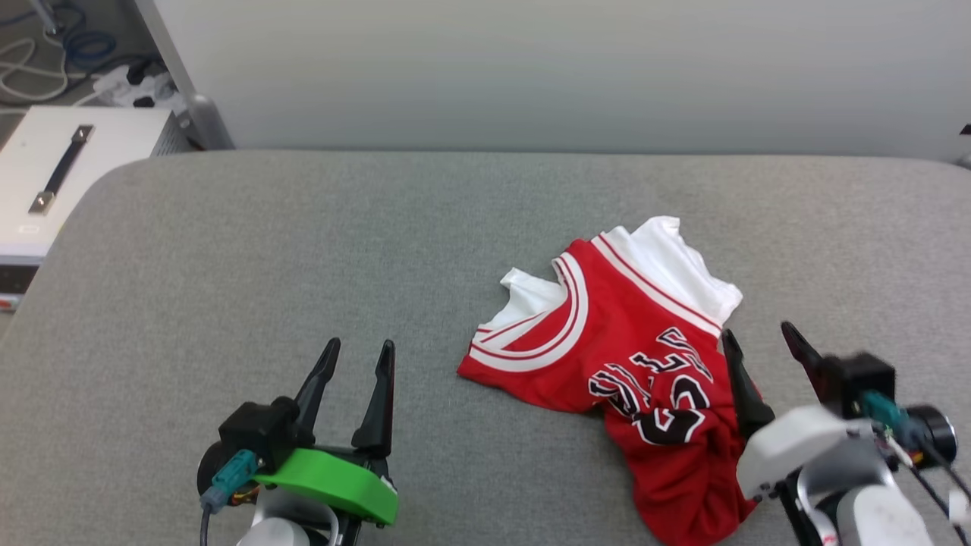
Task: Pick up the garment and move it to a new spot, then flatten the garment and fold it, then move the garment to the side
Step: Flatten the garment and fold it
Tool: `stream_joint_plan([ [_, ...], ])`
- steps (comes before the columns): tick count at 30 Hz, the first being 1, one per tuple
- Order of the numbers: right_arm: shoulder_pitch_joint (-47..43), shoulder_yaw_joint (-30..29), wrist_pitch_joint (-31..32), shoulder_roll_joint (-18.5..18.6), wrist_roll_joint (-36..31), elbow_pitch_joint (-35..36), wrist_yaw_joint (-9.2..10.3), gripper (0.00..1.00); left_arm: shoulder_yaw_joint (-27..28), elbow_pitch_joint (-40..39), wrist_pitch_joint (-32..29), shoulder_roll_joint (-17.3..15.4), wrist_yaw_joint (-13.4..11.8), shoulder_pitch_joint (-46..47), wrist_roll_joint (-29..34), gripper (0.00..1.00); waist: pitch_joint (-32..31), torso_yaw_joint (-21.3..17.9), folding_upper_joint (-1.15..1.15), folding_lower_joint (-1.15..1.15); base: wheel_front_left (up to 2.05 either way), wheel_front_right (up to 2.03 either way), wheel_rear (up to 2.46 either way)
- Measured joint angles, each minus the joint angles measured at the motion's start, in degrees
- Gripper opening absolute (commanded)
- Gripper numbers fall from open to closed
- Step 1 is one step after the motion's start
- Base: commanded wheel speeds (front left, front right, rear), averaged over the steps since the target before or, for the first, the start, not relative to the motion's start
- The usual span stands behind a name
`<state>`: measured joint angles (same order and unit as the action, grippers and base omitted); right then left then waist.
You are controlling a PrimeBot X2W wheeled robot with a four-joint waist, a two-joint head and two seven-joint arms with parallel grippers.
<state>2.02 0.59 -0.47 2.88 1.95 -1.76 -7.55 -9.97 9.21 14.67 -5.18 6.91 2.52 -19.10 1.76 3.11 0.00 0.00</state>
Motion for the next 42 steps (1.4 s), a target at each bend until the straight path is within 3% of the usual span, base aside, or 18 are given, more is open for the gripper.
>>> stream_joint_plan([
  [3,4.6,1.0,10.0,2.7,1.1,-0.5,0.00,1.00,-0.2,0.1,0.0,0.2,0.1,1.3,0.0,1.00,2.0,0.5,0.00,0.00,0.00,0.00,0.00],
  [12,21.2,5.1,47.8,15.0,14.4,-4.4,0.00,1.00,-1.1,0.0,0.0,1.2,0.4,6.5,0.5,1.00,8.9,3.3,0.00,0.00,0.00,0.00,0.00],
  [16,27.8,5.2,57.2,17.9,18.7,-6.8,0.01,1.00,-1.9,-0.5,0.0,1.3,0.4,8.3,0.5,1.00,11.9,4.9,0.00,0.00,0.00,0.00,0.00],
  [22,34.5,5.8,61.0,19.3,20.3,-11.1,0.01,1.00,-2.9,-1.5,0.0,1.6,0.4,10.1,0.5,1.00,15.4,7.7,0.00,0.01,0.00,0.00,0.00],
  [34,37.8,8.7,54.1,20.1,19.4,-21.6,0.02,1.00,-3.3,-2.7,0.0,1.7,0.4,11.2,0.5,1.00,19.8,11.2,0.00,0.01,0.00,0.00,0.00],
  [35,37.9,8.8,53.6,20.1,19.4,-22.4,0.01,0.62,-3.2,-2.6,0.0,1.7,0.4,11.3,0.5,1.00,19.9,11.2,0.00,0.01,0.00,0.00,0.00],
  [36,38.0,9.0,53.1,20.1,19.6,-22.9,0.01,0.12,-3.1,-2.7,0.0,1.8,0.4,11.4,0.6,1.00,19.9,11.1,0.00,0.01,0.00,0.00,0.00],
  [37,38.0,9.3,52.6,20.2,19.7,-23.1,0.02,0.00,-3.1,-2.7,0.0,1.8,0.4,11.4,0.6,1.00,19.8,10.9,0.00,0.01,0.00,0.00,0.00],
  [42,37.8,10.0,48.9,21.1,21.0,-24.5,0.01,0.00,-3.8,-2.1,0.0,1.7,0.4,11.4,1.0,1.00,18.9,9.7,0.00,0.01,0.00,0.00,0.00],
])
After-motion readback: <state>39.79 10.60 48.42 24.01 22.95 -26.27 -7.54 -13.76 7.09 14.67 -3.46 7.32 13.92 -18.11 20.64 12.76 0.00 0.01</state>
